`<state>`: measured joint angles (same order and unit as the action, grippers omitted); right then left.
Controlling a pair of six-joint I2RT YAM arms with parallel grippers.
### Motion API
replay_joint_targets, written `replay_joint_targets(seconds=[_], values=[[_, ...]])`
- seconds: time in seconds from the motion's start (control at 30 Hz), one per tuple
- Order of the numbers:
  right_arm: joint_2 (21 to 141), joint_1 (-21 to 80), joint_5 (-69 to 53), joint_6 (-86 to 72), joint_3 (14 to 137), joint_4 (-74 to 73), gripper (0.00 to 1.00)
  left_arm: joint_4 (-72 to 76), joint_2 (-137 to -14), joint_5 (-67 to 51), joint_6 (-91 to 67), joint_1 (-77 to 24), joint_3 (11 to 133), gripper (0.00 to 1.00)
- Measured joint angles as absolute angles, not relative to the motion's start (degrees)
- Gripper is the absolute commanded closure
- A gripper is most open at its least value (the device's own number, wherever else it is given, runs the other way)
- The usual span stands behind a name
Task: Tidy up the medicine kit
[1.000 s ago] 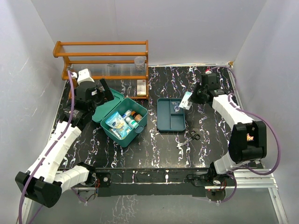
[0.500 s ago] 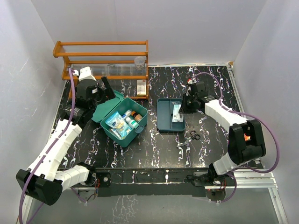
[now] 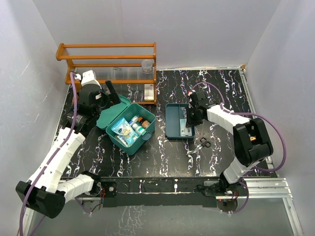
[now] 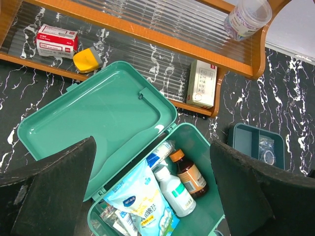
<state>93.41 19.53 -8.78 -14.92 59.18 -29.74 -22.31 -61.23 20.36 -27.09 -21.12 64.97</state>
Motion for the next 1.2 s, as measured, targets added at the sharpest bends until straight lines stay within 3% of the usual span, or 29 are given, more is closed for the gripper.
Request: replay_joint_targets(seconds=[0.8,0.83,1.03,1.2], values=[[98.5,20.3,-5.9,-16.6,61.0,-32.8,1.0,-23.0,-60.2,19.8,-28.8,-21.1,65.0,0.01],[98.8,20.3,-5.9,-16.6,61.8,-33.5,0.98,-23.4,-60.3,19.5,-28.8,-21.1,65.3,0.01],[99.3,20.3,-4.3,-17.4,65.5,-36.5,0.64,-22.5,-60.3,17.0,-27.2,-21.1,65.7,0.01],[98.5,20.3,-0.6,-19.9,66.3,-40.1,0.6,-20.7,-58.0,15.3,-25.3,-21.1,64.7,0.01]])
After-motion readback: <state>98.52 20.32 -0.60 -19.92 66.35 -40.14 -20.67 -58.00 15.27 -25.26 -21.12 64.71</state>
